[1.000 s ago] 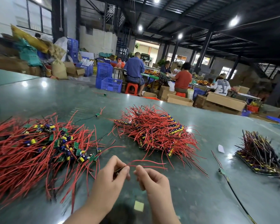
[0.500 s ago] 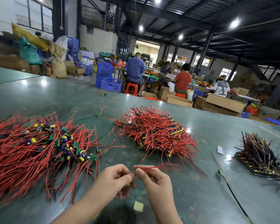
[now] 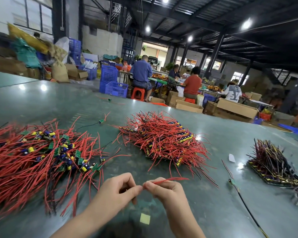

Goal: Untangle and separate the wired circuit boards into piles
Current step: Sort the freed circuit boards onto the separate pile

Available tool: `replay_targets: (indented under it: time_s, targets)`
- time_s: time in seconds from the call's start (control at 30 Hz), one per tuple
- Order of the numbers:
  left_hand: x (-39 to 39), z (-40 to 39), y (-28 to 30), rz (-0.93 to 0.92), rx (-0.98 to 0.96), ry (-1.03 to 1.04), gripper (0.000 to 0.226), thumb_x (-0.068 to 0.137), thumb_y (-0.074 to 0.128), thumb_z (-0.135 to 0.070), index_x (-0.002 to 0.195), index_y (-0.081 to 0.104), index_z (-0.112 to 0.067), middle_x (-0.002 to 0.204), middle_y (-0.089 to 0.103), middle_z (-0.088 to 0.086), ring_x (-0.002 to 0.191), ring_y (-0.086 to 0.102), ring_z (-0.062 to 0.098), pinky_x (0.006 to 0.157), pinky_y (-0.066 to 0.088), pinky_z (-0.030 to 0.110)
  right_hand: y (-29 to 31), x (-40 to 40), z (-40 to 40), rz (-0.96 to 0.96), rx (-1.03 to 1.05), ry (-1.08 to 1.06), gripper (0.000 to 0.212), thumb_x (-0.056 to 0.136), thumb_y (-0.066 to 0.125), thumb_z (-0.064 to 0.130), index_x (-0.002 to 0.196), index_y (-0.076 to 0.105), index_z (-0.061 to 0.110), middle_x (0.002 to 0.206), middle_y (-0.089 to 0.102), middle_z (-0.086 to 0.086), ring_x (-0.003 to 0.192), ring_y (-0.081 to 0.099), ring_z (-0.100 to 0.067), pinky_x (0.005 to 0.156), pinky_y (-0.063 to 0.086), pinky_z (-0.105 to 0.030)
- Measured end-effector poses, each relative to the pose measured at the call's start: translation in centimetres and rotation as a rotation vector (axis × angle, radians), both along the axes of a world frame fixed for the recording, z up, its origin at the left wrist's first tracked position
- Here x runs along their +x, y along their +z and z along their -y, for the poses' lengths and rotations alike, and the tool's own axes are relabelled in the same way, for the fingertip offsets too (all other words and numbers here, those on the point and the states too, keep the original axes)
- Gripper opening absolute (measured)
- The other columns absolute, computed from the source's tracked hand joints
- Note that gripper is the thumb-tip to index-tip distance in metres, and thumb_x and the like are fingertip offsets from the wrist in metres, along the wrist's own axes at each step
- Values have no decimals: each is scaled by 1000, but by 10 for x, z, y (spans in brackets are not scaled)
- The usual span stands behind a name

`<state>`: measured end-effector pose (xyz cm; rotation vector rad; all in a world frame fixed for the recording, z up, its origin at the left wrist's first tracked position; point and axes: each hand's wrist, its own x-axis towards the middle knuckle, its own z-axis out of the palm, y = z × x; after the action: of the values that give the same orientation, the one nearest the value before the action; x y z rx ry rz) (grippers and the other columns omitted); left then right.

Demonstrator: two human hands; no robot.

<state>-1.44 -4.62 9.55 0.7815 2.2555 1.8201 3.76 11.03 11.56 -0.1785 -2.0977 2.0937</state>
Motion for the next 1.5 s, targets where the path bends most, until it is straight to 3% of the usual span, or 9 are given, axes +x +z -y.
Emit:
replay_targets:
  time_s: [0.13, 0.3, 0.5, 0.63, 0.8, 1.07, 1.23, 1.4, 1.5]
  targets:
    - [-2, 3, 0, -37, -73, 28, 23, 87, 63, -20, 67, 53, -17, 63, 67, 6, 43, 44, 7, 49, 37, 21, -4, -2, 4, -64, 65, -122, 17, 77, 72, 6, 62, 75, 15, 68, 72, 0, 53, 54, -3, 54, 43, -13]
    - [1, 2, 1, -161, -175, -11, 15, 91, 59, -26, 77, 64, -22, 60, 66, -9, 47, 48, -2, 51, 34, 13, -4, -2, 7, -115, 170, -99, 25, 77, 72, 2, 61, 75, 21, 63, 71, 1, 55, 58, 1, 56, 44, -13]
    - [-8, 10, 7, -206, -184, -85, 14, 88, 57, -39, 78, 66, -34, 54, 58, -15, 52, 46, -1, 55, 33, 19, -1, 2, 2, -61, 52, 60, 10, 68, 71, 25, 66, 76, 18, 65, 69, 2, 57, 52, -4, 58, 42, -15]
    - [-7, 13, 7, -262, -223, -52, 21, 79, 48, -50, 84, 65, -38, 53, 54, -16, 49, 43, 0, 52, 29, 20, -3, -1, 5, -159, 69, 0, 16, 79, 72, 6, 66, 75, 15, 64, 69, 1, 55, 55, -3, 57, 43, -13]
    - [-3, 11, 8, -298, -184, -27, 13, 90, 56, -40, 78, 63, -37, 52, 53, -15, 49, 43, 1, 52, 30, 18, -2, 0, 12, -192, 132, 9, 23, 79, 68, -4, 69, 73, 16, 63, 70, 2, 58, 58, 1, 59, 44, -12]
    - [6, 7, 8, -358, -315, 39, 12, 87, 49, -51, 80, 56, -46, 59, 54, -17, 53, 46, 0, 55, 33, 22, -1, 1, 6, -191, 187, 73, 10, 77, 67, 16, 67, 68, 15, 61, 65, 5, 62, 56, -1, 62, 40, -12]
    - [1, 11, 8, -308, -335, 75, 14, 89, 52, -46, 76, 58, -47, 56, 55, -14, 51, 46, 3, 56, 35, 27, -9, -5, 4, -129, 114, -152, 18, 79, 71, 9, 62, 75, 15, 57, 66, 6, 53, 53, 4, 54, 39, -9]
    - [-1, 12, 9, -316, -422, 101, 18, 90, 55, -41, 74, 55, -49, 55, 53, -19, 53, 47, 2, 53, 30, 23, -11, -7, 3, -136, 182, -155, 20, 79, 71, 13, 64, 77, 26, 59, 67, 6, 55, 51, 3, 56, 39, -12]
    - [-4, 15, 12, -300, -423, 122, 16, 90, 54, -40, 76, 57, -45, 55, 54, -19, 53, 48, 0, 51, 27, 19, -10, -9, -3, -110, 30, -230, 21, 86, 63, 17, 72, 78, 23, 53, 56, 7, 52, 44, 0, 52, 35, -11]
